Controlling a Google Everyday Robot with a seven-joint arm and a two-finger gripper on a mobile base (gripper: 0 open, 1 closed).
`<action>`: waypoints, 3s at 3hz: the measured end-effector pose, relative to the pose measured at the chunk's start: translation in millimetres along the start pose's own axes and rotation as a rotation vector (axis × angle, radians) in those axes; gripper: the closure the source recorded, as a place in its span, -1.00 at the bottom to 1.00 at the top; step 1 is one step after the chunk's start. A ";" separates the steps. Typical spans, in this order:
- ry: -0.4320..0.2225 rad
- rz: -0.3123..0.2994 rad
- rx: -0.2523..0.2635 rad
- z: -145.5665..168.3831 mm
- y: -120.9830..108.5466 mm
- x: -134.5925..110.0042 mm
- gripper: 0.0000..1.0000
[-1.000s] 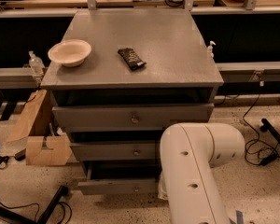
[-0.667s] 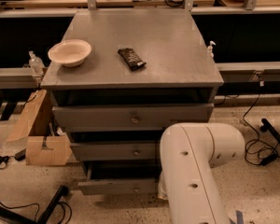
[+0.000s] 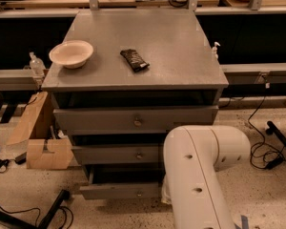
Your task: Open bottom drawer
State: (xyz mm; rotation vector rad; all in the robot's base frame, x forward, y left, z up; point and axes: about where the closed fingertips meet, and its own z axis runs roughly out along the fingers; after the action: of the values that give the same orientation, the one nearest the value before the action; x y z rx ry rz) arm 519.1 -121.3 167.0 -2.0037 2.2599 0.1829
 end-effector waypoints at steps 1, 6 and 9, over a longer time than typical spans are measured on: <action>0.000 0.000 0.000 -0.2 0.0 0.0 1.00; 0.000 0.000 0.000 -0.2 0.1 0.0 0.73; 0.000 0.000 0.000 -0.8 0.0 -0.2 -0.67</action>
Offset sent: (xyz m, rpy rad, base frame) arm -0.1544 0.0288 0.0783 -0.0114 0.2743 0.2178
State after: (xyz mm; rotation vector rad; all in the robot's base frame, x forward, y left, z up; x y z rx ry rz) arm 519.1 -121.3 167.8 -2.0038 2.2600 0.1832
